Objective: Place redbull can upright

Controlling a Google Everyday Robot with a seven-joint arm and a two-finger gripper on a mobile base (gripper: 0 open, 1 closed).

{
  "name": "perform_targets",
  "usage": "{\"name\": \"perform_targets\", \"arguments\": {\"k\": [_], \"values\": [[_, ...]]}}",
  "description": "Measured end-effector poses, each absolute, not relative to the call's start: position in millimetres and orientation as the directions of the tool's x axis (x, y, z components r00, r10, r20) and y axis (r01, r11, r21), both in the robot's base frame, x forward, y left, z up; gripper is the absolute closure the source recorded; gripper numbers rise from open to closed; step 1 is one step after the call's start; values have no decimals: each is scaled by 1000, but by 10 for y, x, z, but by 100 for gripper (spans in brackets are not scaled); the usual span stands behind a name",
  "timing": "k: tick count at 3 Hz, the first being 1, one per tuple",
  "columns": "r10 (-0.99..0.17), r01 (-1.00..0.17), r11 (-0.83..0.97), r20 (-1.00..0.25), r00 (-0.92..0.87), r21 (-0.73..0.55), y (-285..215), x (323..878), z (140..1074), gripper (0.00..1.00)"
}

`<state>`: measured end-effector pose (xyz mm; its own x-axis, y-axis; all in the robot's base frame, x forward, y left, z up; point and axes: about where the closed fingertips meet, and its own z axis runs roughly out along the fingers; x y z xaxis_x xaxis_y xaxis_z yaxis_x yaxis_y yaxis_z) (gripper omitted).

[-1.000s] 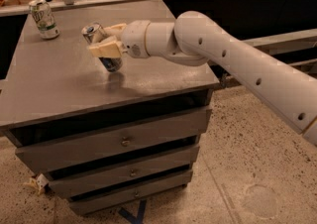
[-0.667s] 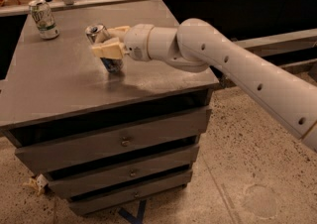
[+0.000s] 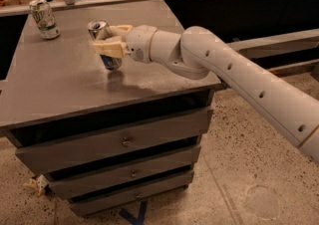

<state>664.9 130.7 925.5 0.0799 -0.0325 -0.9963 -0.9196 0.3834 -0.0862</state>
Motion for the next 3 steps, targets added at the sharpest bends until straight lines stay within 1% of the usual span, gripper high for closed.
{"name": "perform_targets", "arguments": {"k": [1,3], "values": [[-17,-925,372,-997,70,-72,1316,6635,9207,100],[53,-925,380,-998,32,-9,1303,6624,9120,100]]}}
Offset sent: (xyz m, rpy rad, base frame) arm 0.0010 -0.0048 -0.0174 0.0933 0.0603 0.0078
